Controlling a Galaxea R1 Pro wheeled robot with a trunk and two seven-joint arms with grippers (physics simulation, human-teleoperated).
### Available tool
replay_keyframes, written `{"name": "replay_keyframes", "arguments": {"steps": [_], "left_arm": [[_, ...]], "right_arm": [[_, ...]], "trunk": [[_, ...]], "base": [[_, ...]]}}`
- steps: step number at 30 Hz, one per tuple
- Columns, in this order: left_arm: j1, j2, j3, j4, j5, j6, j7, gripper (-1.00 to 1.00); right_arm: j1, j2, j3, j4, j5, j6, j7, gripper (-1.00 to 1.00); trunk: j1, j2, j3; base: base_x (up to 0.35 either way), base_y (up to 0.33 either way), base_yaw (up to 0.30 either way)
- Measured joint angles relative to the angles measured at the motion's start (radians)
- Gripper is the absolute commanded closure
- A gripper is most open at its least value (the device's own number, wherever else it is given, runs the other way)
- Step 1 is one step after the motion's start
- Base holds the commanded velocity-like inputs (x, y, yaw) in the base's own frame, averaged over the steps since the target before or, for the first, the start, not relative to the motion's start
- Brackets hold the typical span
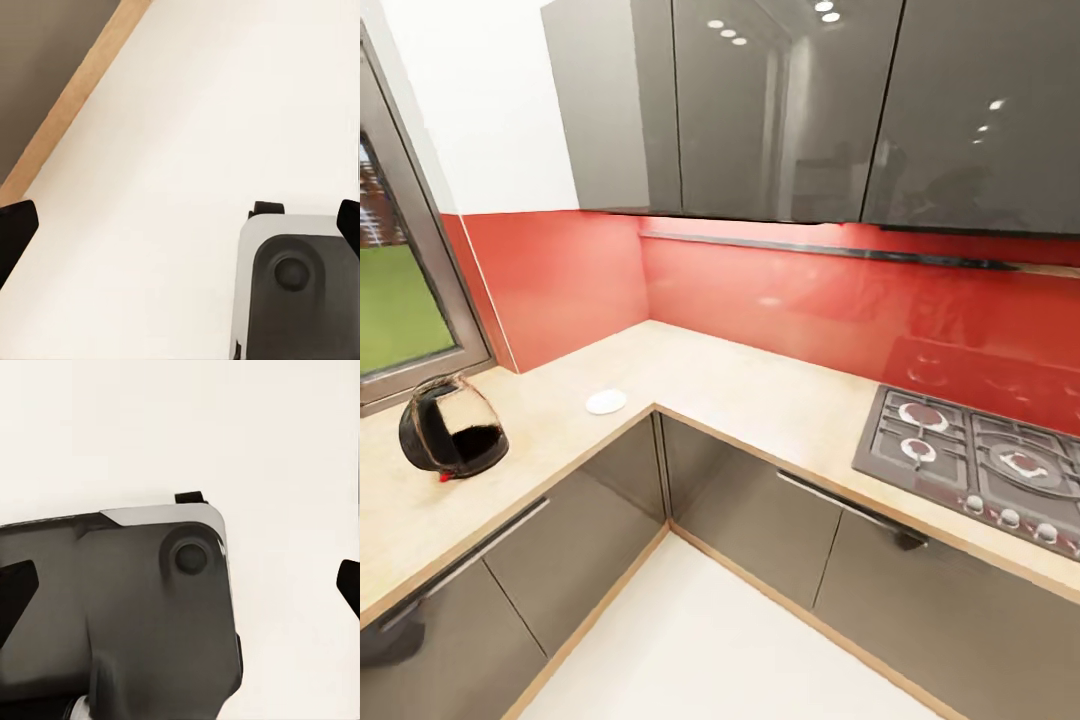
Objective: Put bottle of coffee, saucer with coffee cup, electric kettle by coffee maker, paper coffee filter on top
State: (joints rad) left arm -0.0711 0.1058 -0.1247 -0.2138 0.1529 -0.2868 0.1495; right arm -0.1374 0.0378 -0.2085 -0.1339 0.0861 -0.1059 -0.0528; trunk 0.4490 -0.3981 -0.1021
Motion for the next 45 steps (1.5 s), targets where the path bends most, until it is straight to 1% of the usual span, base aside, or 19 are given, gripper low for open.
{"name": "replay_keyframes", "arguments": {"steps": [8,14,31,35,38,45], "left_arm": [[0.000,0.001,0.000,0.000,0.000,0.000,0.000,-1.00],[0.000,0.001,0.000,0.000,0.000,0.000,0.000,-1.00],[0.000,0.000,-0.001,0.000,0.000,-0.001,0.000,-1.00],[0.000,0.000,-0.005,0.000,-0.001,-0.001,0.000,-1.00],[0.000,-0.005,-0.008,-0.001,-0.002,0.000,-0.001,-1.00],[-0.001,-0.010,-0.007,-0.014,0.001,0.004,-0.011,-1.00]], "right_arm": [[0.000,0.001,0.001,0.000,0.000,0.000,0.000,-1.00],[0.000,0.002,0.001,0.001,0.000,0.000,0.000,-1.00],[0.000,0.002,0.001,0.002,0.000,0.000,0.001,-1.00],[0.000,0.002,0.002,0.001,0.000,0.000,0.001,-1.00],[0.000,0.001,0.001,0.000,0.000,0.000,0.000,-1.00],[0.000,0.002,0.001,-0.009,-0.001,-0.001,0.005,-1.00]], "trunk": [[0.000,0.000,-0.005],[0.000,0.000,-0.009],[0.001,0.000,-0.020],[0.001,0.000,-0.023],[0.001,0.000,-0.025],[0.001,0.000,-0.025]], "base": [[0.251,-0.179,0.277],[0.091,-0.048,0.277],[0.000,-0.001,0.277],[-0.184,-0.130,0.277],[-0.229,-0.160,0.269],[-0.054,-0.035,0.075]]}}
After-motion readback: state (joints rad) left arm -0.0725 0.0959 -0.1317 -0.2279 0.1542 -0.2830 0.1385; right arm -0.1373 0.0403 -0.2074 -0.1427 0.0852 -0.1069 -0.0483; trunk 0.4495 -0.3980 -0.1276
